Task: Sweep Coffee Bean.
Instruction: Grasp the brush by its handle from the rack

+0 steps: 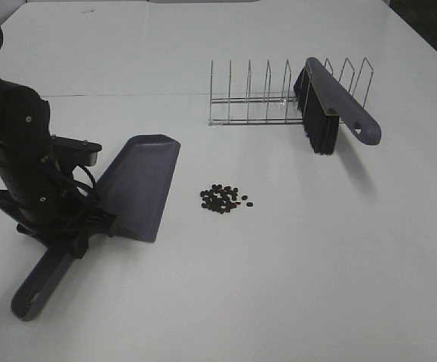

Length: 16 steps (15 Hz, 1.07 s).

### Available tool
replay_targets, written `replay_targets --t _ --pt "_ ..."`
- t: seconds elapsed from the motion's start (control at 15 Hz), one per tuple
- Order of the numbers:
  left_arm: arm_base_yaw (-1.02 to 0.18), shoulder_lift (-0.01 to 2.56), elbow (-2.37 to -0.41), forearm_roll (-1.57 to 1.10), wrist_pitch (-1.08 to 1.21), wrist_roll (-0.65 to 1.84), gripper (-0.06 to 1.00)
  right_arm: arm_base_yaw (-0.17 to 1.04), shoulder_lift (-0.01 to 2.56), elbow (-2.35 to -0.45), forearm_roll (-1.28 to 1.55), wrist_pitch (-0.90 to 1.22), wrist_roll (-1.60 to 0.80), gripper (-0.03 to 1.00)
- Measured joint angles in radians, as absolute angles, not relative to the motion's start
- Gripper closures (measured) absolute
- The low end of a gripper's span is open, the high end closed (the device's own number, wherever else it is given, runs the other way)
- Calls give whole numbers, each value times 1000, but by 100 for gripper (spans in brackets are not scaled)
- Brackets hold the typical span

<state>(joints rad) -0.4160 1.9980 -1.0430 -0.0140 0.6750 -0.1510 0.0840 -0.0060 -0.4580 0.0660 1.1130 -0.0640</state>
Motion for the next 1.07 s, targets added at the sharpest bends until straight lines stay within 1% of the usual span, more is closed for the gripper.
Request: replay_targets --t 0.13,0.2,0.33,0.4,0.53,0.67,0.73,0.8,1.07 --pt "-416 1998 -1043 -16 675 -151 63 84 25 -472 64 1112 -43 27" --pt "-416 1998 -1043 -16 675 -151 63 84 94 -502 64 1111 -7 22" --pt "-416 1999 -1043 -19 675 -151 63 84 288 -592 63 1109 92 7" --pt "-416 1999 -1043 -21 675 -151 63 84 400 -644 63 1101 119 3" --pt "-416 1999 -1043 -29 676 -151 63 84 649 -747 62 1059 107 1" --pt "-416 1999 -1043 -46 676 -151 63 84 877 -868 63 1011 56 1" --pt "-416 1999 -1043 -47 676 -151 63 84 942 -902 64 1005 37 1" --pt "-416 1999 -1043 -47 676 -151 63 84 1078 -967 64 996 0 1" --pt "-416 1999 -1043 -50 681 -151 63 84 1569 -1297 86 981 -33 1"
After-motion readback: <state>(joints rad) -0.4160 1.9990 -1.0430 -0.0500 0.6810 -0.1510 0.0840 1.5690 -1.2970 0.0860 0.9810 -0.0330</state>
